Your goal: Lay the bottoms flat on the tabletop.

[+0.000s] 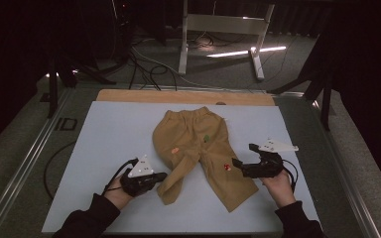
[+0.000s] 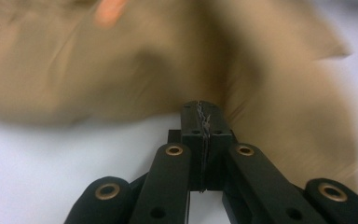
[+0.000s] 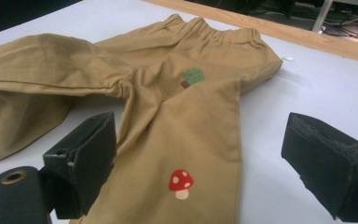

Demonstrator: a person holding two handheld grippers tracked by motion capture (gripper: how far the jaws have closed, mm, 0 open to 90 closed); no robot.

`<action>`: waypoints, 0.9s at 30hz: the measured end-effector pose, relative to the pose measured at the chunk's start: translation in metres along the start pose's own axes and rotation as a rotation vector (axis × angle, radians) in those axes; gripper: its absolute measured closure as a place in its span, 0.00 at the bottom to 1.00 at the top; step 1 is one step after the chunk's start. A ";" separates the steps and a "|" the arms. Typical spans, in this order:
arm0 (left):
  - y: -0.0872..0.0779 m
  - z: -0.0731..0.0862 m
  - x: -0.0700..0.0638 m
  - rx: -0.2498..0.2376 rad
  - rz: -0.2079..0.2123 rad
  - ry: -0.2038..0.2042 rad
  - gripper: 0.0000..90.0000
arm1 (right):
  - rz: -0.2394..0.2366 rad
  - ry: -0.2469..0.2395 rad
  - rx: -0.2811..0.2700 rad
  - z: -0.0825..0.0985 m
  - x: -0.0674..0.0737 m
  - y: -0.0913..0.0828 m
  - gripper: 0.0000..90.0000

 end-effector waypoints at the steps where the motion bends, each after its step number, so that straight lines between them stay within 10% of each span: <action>1: 0.000 -0.006 -0.006 -0.012 0.025 0.012 1.00 | 0.000 0.004 0.004 0.001 0.000 0.000 0.12; 9: 0.023 -0.032 -0.048 -0.030 0.114 0.075 1.00 | -0.004 0.000 -0.001 0.000 0.001 0.000 0.12; 14: 0.044 -0.024 -0.067 0.042 0.122 0.140 1.00 | -0.003 0.008 -0.001 0.002 -0.001 -0.001 0.12; 23: 0.066 0.003 -0.070 0.167 0.068 0.257 1.00 | -0.004 0.007 0.010 0.004 -0.001 0.001 0.12; 27: 0.064 0.003 -0.070 0.172 0.076 0.234 1.00 | -0.004 0.004 0.011 0.004 0.000 0.001 0.12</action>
Point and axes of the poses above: each handheld gripper's, and its own axes: y roughly forward along the jaws, z roughly out of its underside, x roughly to its left, the point moved 7 cm from there along y, roughly forward along the jaws, and after that the axes turned 13 degrees about -z, right-handed, at the moved point
